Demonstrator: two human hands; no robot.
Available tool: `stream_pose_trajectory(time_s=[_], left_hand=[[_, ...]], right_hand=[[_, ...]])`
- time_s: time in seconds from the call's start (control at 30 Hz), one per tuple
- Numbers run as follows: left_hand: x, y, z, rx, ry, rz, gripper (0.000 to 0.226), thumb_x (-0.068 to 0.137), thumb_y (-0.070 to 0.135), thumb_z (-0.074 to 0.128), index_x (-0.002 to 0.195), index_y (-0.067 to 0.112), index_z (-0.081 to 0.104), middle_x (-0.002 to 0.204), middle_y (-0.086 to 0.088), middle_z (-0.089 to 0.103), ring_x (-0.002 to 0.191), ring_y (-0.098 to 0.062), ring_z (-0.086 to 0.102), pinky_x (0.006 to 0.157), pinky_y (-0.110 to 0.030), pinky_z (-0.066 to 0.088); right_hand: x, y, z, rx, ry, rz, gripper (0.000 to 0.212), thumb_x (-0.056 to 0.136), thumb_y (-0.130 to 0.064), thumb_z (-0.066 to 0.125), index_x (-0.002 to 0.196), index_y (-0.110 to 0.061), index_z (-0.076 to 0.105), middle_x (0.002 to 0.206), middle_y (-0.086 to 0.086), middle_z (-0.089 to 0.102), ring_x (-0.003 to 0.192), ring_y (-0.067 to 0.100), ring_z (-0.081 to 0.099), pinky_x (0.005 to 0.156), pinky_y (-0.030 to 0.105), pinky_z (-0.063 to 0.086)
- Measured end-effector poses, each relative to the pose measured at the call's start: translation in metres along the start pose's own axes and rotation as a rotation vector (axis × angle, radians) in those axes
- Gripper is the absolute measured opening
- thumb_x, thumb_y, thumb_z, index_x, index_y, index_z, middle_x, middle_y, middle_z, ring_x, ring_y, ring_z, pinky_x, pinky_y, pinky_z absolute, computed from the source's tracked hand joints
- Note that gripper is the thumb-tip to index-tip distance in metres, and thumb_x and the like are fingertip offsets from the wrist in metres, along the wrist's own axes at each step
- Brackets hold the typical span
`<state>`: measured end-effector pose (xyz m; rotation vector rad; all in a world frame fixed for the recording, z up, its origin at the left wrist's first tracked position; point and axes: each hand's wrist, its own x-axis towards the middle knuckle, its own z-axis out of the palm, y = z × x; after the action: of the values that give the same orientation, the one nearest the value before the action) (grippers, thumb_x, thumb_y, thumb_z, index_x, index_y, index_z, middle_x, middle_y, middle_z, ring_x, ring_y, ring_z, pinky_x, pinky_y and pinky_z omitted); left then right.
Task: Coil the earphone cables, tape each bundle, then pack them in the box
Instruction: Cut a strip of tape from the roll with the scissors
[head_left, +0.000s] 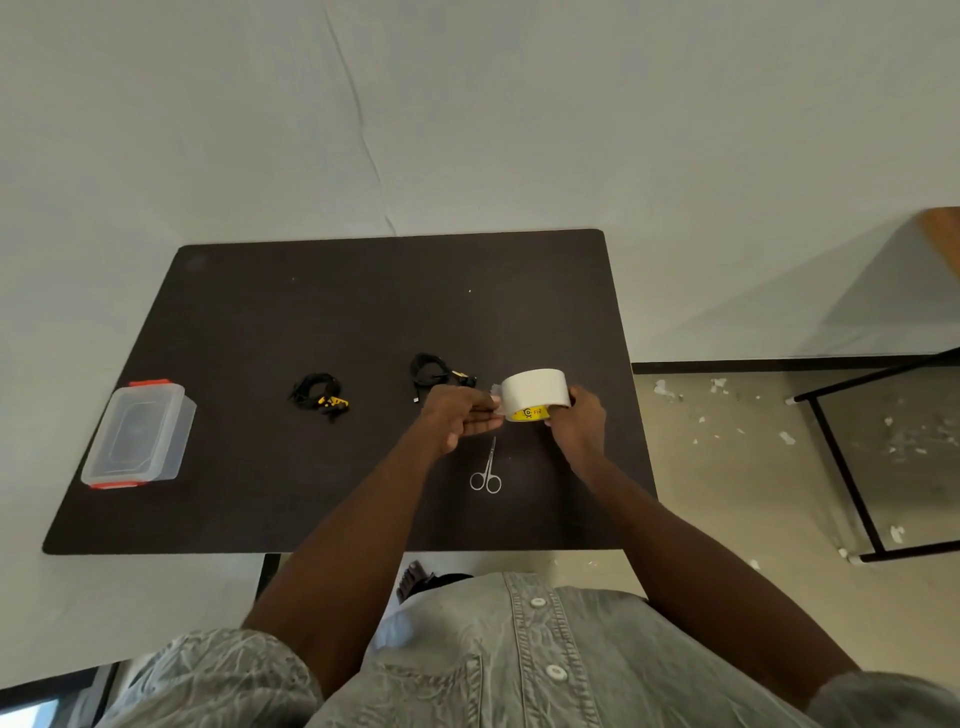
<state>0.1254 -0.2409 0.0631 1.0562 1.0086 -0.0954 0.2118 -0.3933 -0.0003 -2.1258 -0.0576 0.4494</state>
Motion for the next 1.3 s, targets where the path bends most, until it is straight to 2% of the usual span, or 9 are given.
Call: stream_pose_trajectory(time_s=[0.1, 0.33, 0.57, 0.7, 0.8, 0.9, 1.03, 1.17, 1.3], left_hand=[[0.002, 0.0, 0.0, 0.005, -0.036, -0.009, 0.007, 0.085, -0.008, 0.062, 0.092, -0.007, 0.063, 0.09, -0.019, 0.07, 0.079, -0.026, 0.07, 0.063, -0.031, 0.061], [0.012, 0.001, 0.007, 0.03, -0.055, -0.038, 0.011, 0.092, -0.008, 0.052, 0.101, -0.009, 0.058, 0.097, -0.023, 0.068, 0.082, -0.028, 0.07, 0.065, -0.034, 0.06], [0.018, -0.008, 0.012, -0.073, -0.066, -0.034, 0.007, 0.092, -0.007, 0.053, 0.088, -0.002, 0.057, 0.086, -0.022, 0.07, 0.074, -0.027, 0.072, 0.066, -0.035, 0.061], [0.022, -0.015, 0.012, -0.114, -0.076, -0.009, 0.005, 0.092, -0.006, 0.053, 0.092, -0.003, 0.056, 0.094, -0.025, 0.07, 0.084, -0.03, 0.072, 0.071, -0.037, 0.061], [0.024, -0.016, 0.011, -0.099, -0.101, -0.004, 0.005, 0.093, -0.005, 0.052, 0.094, -0.002, 0.055, 0.098, -0.026, 0.07, 0.089, -0.032, 0.071, 0.074, -0.039, 0.06], [0.024, -0.012, 0.01, -0.072, -0.111, -0.017, 0.007, 0.091, -0.006, 0.054, 0.09, 0.0, 0.057, 0.094, -0.024, 0.071, 0.085, -0.03, 0.072, 0.074, -0.038, 0.061], [0.024, -0.009, 0.004, -0.008, -0.116, -0.036, 0.009, 0.09, -0.007, 0.055, 0.097, -0.002, 0.057, 0.102, -0.026, 0.069, 0.092, -0.031, 0.071, 0.074, -0.037, 0.06], [0.023, -0.013, 0.004, -0.036, -0.126, -0.022, 0.006, 0.089, -0.005, 0.059, 0.091, 0.0, 0.059, 0.103, -0.026, 0.069, 0.094, -0.031, 0.071, 0.078, -0.039, 0.06], [0.024, -0.015, 0.005, -0.021, -0.121, -0.015, 0.006, 0.09, -0.005, 0.058, 0.093, 0.0, 0.059, 0.102, -0.025, 0.07, 0.092, -0.031, 0.071, 0.078, -0.038, 0.06]], right_hand=[[0.007, 0.002, -0.002, -0.017, -0.028, -0.001, 0.029, 0.09, -0.006, 0.058, 0.119, -0.008, 0.063, 0.111, 0.008, 0.067, 0.101, 0.019, 0.063, 0.083, 0.043, 0.058], [0.014, 0.008, -0.005, -0.026, -0.038, 0.016, 0.032, 0.09, -0.007, 0.06, 0.122, -0.007, 0.063, 0.114, 0.009, 0.067, 0.104, 0.021, 0.063, 0.085, 0.043, 0.058], [0.019, 0.01, -0.005, 0.023, -0.001, 0.09, 0.028, 0.089, -0.006, 0.061, 0.118, -0.008, 0.063, 0.112, 0.007, 0.067, 0.103, 0.019, 0.063, 0.084, 0.042, 0.058], [0.018, 0.007, -0.003, 0.006, 0.007, 0.121, 0.032, 0.089, -0.003, 0.06, 0.121, -0.008, 0.06, 0.116, 0.008, 0.065, 0.107, 0.021, 0.061, 0.086, 0.039, 0.056], [0.019, 0.009, -0.003, 0.002, 0.004, 0.149, 0.03, 0.089, -0.002, 0.061, 0.119, -0.007, 0.06, 0.116, 0.009, 0.065, 0.107, 0.021, 0.061, 0.084, 0.034, 0.054], [0.017, 0.007, -0.005, -0.004, 0.023, 0.134, 0.022, 0.091, -0.001, 0.056, 0.112, -0.004, 0.062, 0.11, 0.01, 0.065, 0.103, 0.022, 0.062, 0.082, 0.035, 0.055], [0.012, 0.002, -0.007, -0.09, 0.02, 0.117, 0.021, 0.096, -0.006, 0.051, 0.11, -0.001, 0.065, 0.104, 0.011, 0.065, 0.09, 0.016, 0.058, 0.071, 0.025, 0.041], [0.002, 0.002, -0.011, -0.085, -0.005, 0.121, 0.018, 0.093, -0.008, 0.059, 0.11, -0.003, 0.063, 0.103, 0.009, 0.065, 0.089, 0.014, 0.056, 0.069, 0.024, 0.04], [-0.028, 0.009, -0.002, -0.063, 0.042, 0.185, 0.024, 0.09, -0.011, 0.063, 0.113, -0.006, 0.056, 0.108, 0.009, 0.062, 0.102, 0.023, 0.06, 0.073, 0.028, 0.043]])
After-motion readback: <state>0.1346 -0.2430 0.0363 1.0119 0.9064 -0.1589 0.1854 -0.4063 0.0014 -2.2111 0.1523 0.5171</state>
